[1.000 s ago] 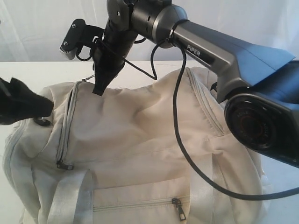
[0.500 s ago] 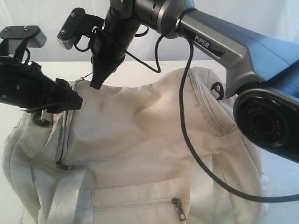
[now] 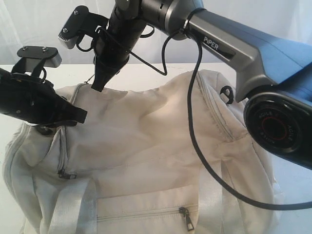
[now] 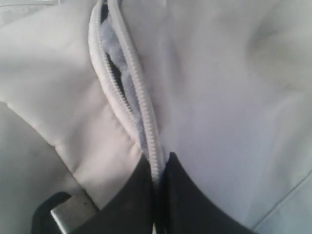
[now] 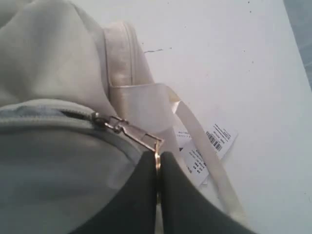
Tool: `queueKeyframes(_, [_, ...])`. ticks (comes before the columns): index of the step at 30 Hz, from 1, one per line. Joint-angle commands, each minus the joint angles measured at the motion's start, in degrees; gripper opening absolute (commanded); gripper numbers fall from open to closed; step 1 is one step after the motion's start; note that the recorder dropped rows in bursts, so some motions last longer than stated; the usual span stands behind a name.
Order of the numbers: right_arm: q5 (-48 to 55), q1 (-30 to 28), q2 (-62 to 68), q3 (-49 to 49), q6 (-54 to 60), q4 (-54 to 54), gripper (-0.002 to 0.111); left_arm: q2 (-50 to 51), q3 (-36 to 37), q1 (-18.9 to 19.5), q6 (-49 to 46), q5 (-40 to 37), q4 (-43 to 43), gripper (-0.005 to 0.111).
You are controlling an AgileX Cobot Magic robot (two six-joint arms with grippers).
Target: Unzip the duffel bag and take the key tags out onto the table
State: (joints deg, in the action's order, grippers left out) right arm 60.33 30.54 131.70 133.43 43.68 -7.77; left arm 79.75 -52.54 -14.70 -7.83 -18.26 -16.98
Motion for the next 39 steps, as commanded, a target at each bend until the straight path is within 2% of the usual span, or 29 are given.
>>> queueKeyframes(1, [-1.7,-2.1,-0.6,-0.3,-0.8,0.3,0.0,-1.7,-0.1,0.2,0.4,-4.4,1.1,0.0])
queueKeyframes(10, [-1.4,-5.4,-0.1,-0.3,-3.0,0.4,0.0,-4.5,-0.1,0.4,0.6,-6.5,3.0,0.0])
queueKeyframes(25, [6.5,-12.8,-0.3,-0.3,-7.3,3.2,0.0,-4.5,-0.1,1.0,0.9,-6.9,4.3,0.0])
queueKeyframes(39, [9.6,-16.0,-5.9,-0.3,-11.1,5.6,0.0,-4.5,-0.1,1.4,0.9,-6.6,5.4,0.0])
